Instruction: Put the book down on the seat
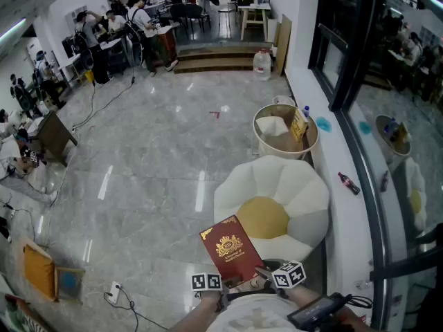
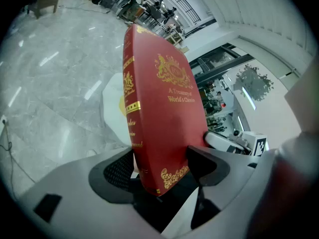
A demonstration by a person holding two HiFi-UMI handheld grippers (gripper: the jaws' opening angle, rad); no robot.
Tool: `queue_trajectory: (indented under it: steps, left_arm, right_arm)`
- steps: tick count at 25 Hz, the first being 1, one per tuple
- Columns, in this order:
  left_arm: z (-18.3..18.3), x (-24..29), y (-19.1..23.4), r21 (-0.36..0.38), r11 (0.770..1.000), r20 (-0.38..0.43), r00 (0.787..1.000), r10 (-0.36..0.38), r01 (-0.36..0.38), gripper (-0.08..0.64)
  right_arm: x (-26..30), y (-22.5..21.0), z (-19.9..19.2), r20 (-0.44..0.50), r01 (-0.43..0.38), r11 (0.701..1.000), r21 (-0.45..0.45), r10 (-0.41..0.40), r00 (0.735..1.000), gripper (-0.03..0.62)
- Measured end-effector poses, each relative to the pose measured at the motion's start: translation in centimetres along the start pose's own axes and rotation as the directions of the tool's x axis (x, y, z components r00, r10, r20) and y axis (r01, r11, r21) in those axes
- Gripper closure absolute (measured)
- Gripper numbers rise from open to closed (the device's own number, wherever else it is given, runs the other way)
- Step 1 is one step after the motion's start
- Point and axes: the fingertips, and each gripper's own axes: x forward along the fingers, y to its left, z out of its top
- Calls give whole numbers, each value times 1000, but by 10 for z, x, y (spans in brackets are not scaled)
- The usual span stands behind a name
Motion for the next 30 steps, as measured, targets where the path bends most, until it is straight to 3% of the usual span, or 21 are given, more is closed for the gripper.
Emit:
queue_trajectory:
  steps: [10,18,30]
  left_arm:
    - [-8,-35,7,7,1000,29,999,-17,17,210]
    - [-5,-57,16,36,999,24,1000,16,-17,212]
    - [3,-74,31,15,1000,54,998,19,-20,213]
  right_arm:
    - [0,39,2,48,-8,1000,-18,9,999,422]
    - [10,56,1,50,-27,1000,14,26,998,420]
    - [30,70,9,13,-46,999,-4,46,999,420]
